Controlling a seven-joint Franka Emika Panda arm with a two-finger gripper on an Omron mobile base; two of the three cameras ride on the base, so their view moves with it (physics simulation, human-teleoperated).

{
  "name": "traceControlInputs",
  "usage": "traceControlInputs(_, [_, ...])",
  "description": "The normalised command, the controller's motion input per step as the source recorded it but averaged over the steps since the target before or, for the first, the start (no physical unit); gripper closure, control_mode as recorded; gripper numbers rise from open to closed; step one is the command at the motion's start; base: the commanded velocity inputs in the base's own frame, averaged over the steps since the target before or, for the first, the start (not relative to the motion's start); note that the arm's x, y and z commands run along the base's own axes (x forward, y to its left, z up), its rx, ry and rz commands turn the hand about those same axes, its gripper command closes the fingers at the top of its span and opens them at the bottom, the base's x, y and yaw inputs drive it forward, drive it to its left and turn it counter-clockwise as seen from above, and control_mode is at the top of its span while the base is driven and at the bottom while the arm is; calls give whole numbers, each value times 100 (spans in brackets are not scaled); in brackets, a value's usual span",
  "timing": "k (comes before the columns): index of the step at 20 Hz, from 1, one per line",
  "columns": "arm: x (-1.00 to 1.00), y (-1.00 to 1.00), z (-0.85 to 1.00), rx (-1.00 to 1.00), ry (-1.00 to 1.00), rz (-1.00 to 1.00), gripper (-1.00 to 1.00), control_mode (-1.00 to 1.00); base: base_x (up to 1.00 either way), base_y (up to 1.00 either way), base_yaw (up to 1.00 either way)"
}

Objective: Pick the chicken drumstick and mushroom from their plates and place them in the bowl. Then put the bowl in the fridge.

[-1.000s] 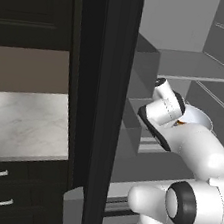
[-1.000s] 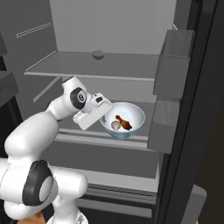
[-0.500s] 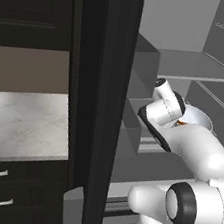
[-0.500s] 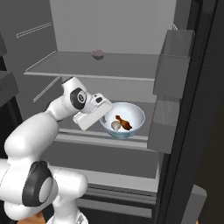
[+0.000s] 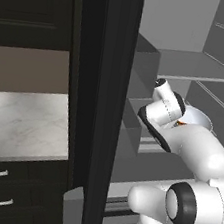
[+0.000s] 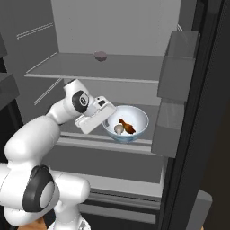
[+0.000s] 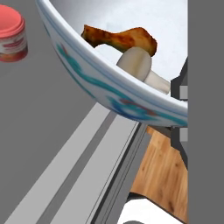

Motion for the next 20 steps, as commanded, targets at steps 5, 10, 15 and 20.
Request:
traceControlInputs(5, [-5,0,0,0,-1,2,100,-100,0,0,0])
traceControlInputs(10, [-20,-3,9,2,-13,32,100,-100,0,0,0])
traceControlInputs(15, [-18,-14,21,5,-2,61,100,-100,0,0,0])
traceControlInputs(20, [-16,0,19,-1,1,57,100,-100,0,0,0])
